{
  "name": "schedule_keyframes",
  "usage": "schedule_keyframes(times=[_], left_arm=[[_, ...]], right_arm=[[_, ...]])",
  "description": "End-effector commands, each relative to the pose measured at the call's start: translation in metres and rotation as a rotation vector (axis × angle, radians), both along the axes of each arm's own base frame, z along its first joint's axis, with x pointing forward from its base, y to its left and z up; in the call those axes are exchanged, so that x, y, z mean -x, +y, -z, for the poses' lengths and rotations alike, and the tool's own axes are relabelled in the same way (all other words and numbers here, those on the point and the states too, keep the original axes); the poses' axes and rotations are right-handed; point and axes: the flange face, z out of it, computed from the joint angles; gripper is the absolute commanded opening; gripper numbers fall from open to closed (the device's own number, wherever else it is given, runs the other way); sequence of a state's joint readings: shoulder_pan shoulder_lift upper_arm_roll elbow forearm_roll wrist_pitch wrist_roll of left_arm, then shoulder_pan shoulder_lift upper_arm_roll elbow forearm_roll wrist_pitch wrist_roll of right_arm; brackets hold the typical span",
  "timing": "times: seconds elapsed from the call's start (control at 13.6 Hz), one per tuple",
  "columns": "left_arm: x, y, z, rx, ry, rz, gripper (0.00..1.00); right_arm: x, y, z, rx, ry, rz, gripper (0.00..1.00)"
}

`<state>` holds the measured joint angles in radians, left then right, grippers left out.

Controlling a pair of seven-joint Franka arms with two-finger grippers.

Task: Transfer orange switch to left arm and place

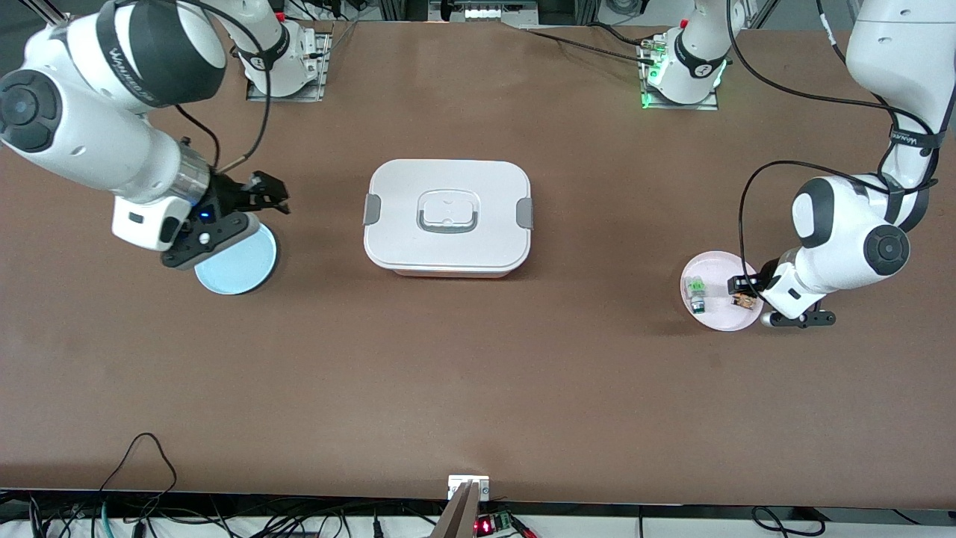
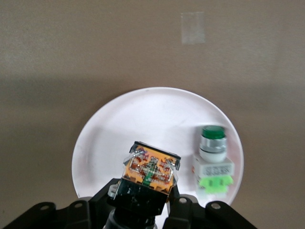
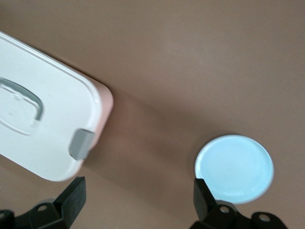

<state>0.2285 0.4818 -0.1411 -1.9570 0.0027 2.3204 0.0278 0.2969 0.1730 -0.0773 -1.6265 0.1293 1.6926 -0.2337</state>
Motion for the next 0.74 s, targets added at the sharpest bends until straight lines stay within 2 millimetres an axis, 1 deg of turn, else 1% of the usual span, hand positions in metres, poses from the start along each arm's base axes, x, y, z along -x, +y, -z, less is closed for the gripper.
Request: schedule_keyframes(times=[0.0,0.07,0.15,0.22,0.29,0.37,0.51,0.59,0.66], left_arm=[[-0.004,-0.003,0.019,-0.026,-0.02,0.036,0.0],[-0.004,-0.008,0.025,-0.027,-0.02,0.043,0.0],[-0.004,-0.008,0.026,-0.028,-0.018,0.045,0.0],[-0.003,-0.009,0.027,-0.027,-0.014,0.047,0.0],[0.001,-0.008,0.031,-0.026,-0.003,0.048,0.2],[0.004,-0.009,0.033,-0.026,0.003,0.048,0.99],[0.01,-0.006,0.032,-0.03,0.011,0.029,1.0],[0.015,-0.005,0.03,-0.032,0.015,0.026,1.0],[0.022,-0.005,0.025,-0.033,0.024,0.027,1.0]], right_arm=[[0.005,-0.059,-0.015,0.048,0.026,0.095,1.0],[0.007,-0.071,-0.017,0.053,0.04,0.113,1.0],[0.009,-0.081,-0.019,0.06,0.052,0.128,1.0],[0.009,-0.096,-0.02,0.08,0.057,0.147,1.0],[0.012,-0.103,-0.026,0.099,0.05,0.152,1.0],[0.015,-0.106,-0.03,0.122,0.051,0.156,1.0],[0.02,-0.11,-0.044,0.151,0.03,0.289,1.0],[0.022,-0.11,-0.055,0.152,0.0,0.368,1.0],[0.023,-0.109,-0.06,0.155,-0.011,0.43,1.0]])
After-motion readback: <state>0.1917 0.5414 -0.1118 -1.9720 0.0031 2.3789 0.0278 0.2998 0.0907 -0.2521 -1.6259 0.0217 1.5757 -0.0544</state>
